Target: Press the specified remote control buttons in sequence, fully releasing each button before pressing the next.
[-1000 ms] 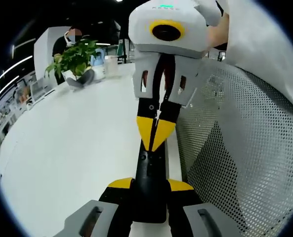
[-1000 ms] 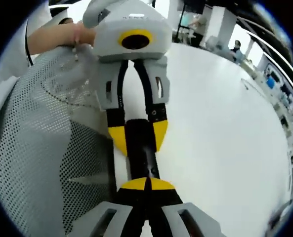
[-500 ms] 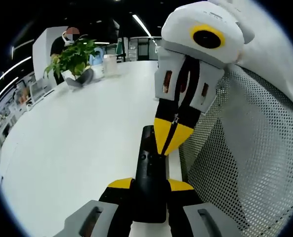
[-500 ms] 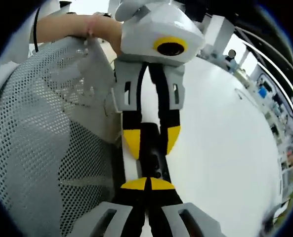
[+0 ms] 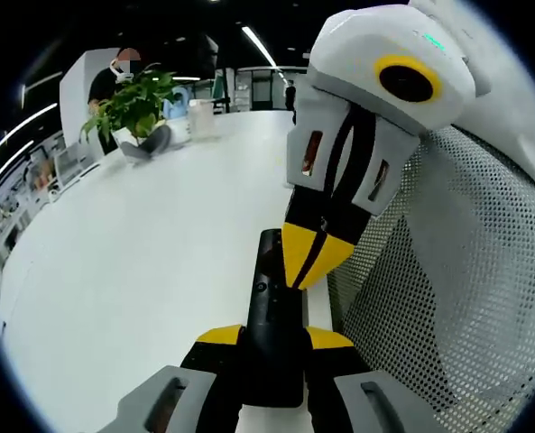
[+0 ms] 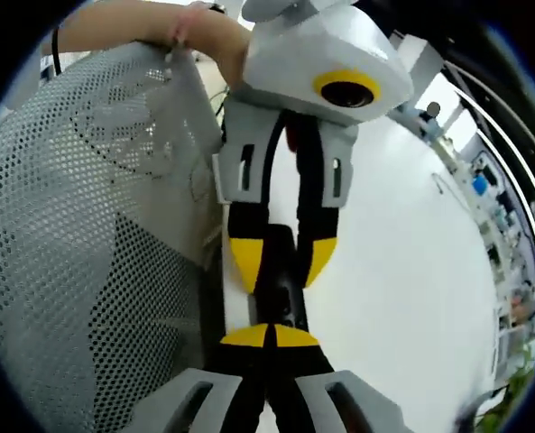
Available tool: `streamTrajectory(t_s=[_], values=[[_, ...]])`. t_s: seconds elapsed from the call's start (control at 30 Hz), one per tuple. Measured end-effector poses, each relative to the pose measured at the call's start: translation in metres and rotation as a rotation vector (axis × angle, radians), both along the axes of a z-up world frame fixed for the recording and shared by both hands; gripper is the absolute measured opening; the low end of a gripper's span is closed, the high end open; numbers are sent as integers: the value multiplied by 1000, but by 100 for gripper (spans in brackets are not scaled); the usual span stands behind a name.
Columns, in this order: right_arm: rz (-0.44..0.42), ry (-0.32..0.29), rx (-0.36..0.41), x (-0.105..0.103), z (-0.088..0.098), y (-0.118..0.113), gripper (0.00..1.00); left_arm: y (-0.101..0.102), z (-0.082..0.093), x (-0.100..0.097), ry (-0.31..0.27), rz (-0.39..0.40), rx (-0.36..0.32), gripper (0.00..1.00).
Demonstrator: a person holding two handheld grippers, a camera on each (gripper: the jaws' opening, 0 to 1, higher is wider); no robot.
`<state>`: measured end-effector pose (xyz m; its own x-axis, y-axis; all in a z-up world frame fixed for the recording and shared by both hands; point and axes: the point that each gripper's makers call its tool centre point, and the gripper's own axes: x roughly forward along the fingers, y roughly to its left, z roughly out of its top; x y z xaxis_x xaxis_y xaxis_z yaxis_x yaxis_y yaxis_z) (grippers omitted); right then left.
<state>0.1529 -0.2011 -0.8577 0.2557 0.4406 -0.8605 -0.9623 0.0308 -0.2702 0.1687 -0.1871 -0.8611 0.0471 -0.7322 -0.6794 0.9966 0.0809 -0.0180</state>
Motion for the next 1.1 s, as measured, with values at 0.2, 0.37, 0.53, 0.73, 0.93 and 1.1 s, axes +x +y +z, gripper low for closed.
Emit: streamTrajectory(t_s=[0.2, 0.37, 0.53, 0.73, 0.93, 1.1], values=[[42, -50, -37, 2, -1, 0, 0, 0, 0, 0, 3, 8, -4, 25], [49, -64, -44, 2, -2, 1, 0, -1, 0, 0, 1, 10, 3, 24], [67, -78, -58, 2, -1, 1, 0, -1, 0, 0, -3, 12, 6, 24], [10, -38, -18, 3, 0, 2, 0, 0, 0, 2, 11, 26, -11, 25], [-27, -19, 25, 3, 1, 1, 0, -1, 1, 1, -6, 15, 13, 25], [-39, 8, 49, 2, 2, 1, 0, 0, 0, 0, -11, 6, 34, 25]])
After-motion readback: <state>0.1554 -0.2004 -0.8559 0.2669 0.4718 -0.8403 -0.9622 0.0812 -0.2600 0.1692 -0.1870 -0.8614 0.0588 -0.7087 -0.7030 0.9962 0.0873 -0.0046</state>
